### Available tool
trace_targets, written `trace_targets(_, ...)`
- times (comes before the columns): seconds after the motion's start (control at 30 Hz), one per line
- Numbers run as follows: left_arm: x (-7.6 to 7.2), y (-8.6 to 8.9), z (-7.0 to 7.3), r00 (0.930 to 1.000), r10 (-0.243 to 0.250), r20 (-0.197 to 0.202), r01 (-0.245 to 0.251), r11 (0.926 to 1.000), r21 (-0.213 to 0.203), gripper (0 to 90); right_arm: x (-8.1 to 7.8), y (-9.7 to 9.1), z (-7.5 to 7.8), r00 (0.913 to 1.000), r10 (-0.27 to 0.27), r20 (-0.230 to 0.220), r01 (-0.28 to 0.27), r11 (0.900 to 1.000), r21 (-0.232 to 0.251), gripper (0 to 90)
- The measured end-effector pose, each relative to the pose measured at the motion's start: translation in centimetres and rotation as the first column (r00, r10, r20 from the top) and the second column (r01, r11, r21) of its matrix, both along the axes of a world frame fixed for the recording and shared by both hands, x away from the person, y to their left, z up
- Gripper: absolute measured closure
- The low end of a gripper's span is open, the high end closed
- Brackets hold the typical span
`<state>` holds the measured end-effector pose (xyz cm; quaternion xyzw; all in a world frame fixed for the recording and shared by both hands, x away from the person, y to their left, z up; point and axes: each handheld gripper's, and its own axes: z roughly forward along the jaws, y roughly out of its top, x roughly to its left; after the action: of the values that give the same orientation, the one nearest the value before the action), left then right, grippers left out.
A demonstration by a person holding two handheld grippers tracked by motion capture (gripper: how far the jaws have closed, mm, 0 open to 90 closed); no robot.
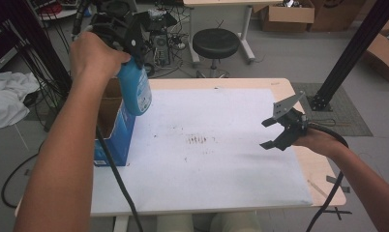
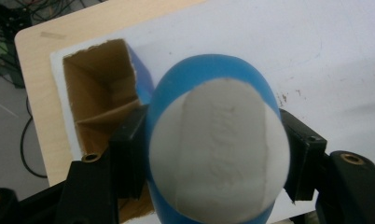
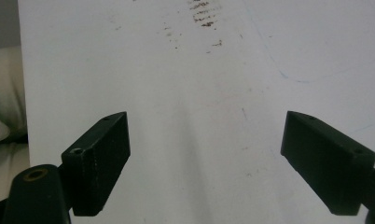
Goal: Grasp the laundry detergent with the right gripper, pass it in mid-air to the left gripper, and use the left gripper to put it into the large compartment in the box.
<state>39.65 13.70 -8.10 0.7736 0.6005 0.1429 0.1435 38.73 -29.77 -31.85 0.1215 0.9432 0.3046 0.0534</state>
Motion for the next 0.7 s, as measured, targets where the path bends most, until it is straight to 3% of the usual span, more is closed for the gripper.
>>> trace_targets(0.27,-1.0,1.7,1.1,0.9973,0.07,0.02,-0.07,0.9975,-0.006,38.2,-0.1,-0.4,0.4,1.0,0.007,0.003,-0.006,0.9987,-0.05,15.7)
trace_targets(0.7,-1.4,5.0,1.1,0.9849,0.172,0.016,-0.173,0.985,0.0,38.2,0.0,-0.8,0.2,1.0,0.0,0.006,0.0,0.9981,-0.061,15.8)
